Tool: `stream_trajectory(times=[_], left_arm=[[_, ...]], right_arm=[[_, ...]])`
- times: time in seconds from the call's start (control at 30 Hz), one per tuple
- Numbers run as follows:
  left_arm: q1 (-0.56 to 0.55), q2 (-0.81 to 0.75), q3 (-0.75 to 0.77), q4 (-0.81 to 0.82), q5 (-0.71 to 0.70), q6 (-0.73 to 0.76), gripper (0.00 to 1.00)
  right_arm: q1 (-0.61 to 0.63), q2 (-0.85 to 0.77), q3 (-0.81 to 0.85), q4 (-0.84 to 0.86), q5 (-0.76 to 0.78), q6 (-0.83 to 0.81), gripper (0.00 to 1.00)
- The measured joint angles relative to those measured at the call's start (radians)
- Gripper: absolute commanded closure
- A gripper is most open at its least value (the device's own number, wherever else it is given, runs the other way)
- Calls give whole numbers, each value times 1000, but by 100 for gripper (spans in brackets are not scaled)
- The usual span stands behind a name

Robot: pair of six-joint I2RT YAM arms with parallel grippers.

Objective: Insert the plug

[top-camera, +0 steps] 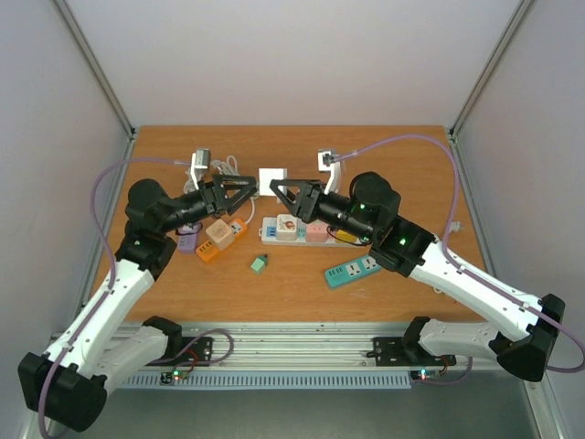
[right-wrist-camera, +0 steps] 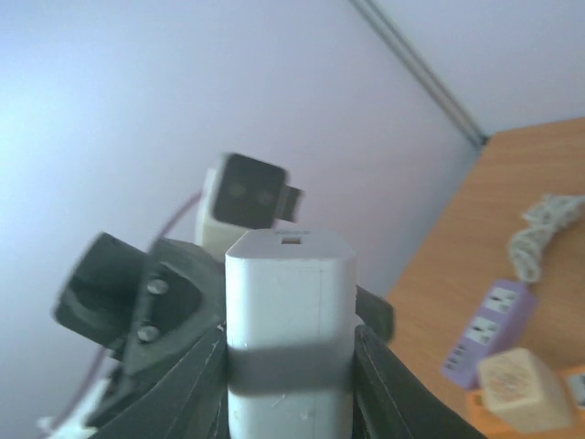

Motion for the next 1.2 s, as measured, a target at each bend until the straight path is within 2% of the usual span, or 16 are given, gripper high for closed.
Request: stream_trajectory(times=[0.1,0.3,0.47,0.57,0.63,0.7,0.77,0.83,0.9,1.0,1.1,1.2], left_arm=[[-34,6,0,86,-1,-73,42],[-60,19,-27,271,18,-159,51],[-60,45,-46,378,34,-222,76],[-59,58,-46,425,47,-212,91],[-59,61,-46,438,53,-221,99],[-60,64,-46,438,61,-223,99],[-60,64,-46,423,71,-210,100],[-60,55,-43,362,88,-160,100],[-60,43,-26,260,107,-78,100],[-61,23,43,29,138,126,100],[-64,17,134,-224,164,391,100],[-65,17,167,-371,208,591,100]], right_arm=[[-1,18,50,22,-45,44,68],[-5,44,84,31,-92,89,68],[-5,55,84,27,-114,108,67],[-9,55,89,30,-128,140,64],[-10,55,91,29,-136,140,55],[-10,53,91,18,-142,135,37],[-10,47,92,-12,-153,126,25],[-11,36,100,-74,-166,95,19],[-11,33,144,-185,-178,40,17],[-11,33,248,-364,-201,-98,16],[-12,36,339,-528,-237,-267,19],[-12,50,422,-674,-264,-412,20]])
